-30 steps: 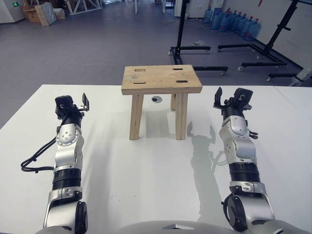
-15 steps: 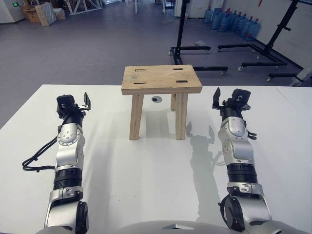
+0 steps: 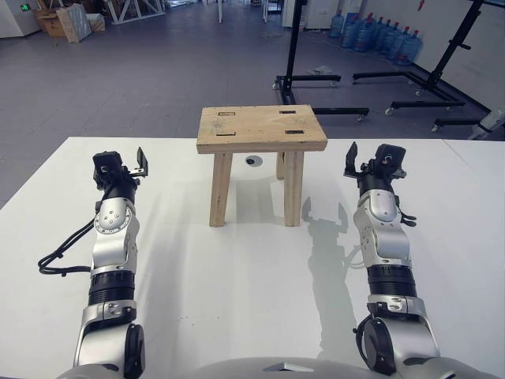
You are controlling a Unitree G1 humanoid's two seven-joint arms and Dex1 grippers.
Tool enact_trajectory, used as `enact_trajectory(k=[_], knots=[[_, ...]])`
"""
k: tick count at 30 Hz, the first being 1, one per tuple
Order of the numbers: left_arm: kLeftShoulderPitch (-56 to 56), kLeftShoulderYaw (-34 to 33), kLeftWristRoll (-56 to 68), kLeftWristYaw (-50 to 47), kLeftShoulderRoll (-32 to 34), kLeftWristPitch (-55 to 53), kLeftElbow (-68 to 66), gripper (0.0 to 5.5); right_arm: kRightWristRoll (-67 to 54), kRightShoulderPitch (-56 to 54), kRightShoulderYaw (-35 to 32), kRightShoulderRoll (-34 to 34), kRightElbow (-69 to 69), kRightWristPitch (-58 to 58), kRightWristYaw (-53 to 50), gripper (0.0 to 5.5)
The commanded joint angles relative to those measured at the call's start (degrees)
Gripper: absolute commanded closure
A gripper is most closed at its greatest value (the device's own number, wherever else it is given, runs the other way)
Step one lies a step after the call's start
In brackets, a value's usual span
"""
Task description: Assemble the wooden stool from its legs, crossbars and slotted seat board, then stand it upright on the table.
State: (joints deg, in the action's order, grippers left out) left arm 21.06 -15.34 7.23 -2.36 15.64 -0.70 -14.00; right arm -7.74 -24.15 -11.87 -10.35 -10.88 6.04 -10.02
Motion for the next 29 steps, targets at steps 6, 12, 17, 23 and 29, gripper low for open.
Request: enact_trajectory(k=[6, 12, 17, 23, 29], knots=[[1.0, 0.2, -0.4, 0.2, -0.4, 0.6, -0.2, 1.42, 0.8, 0.1, -0.6, 0.7, -0.5, -0.7, 0.2, 1.16], [0.9, 0.5, -0.8, 0.3, -0.5, 1.0, -0.2, 1.42, 1.1, 0.5, -0.5, 0.8, -0.5, -0.9, 0.2, 1.16], [1.0, 0.4, -0.8, 0.4, -0.5, 1.2, -0.3, 1.42, 1.3, 0.5, -0.5, 1.0, -0.5, -1.1, 0.2, 1.16], [1.2, 0.7, -1.0, 0.6, -0.7, 1.5, -0.8, 1.42, 1.5, 0.6, -0.8, 1.1, -0.6, -1.3, 0.1, 1.16], [2.0, 0.9, -1.1, 0.6, -0.7, 1.7, -1.6, 1.42, 1.7, 0.4, -1.0, 1.3, -0.5, -1.1, -0.1, 1.16]])
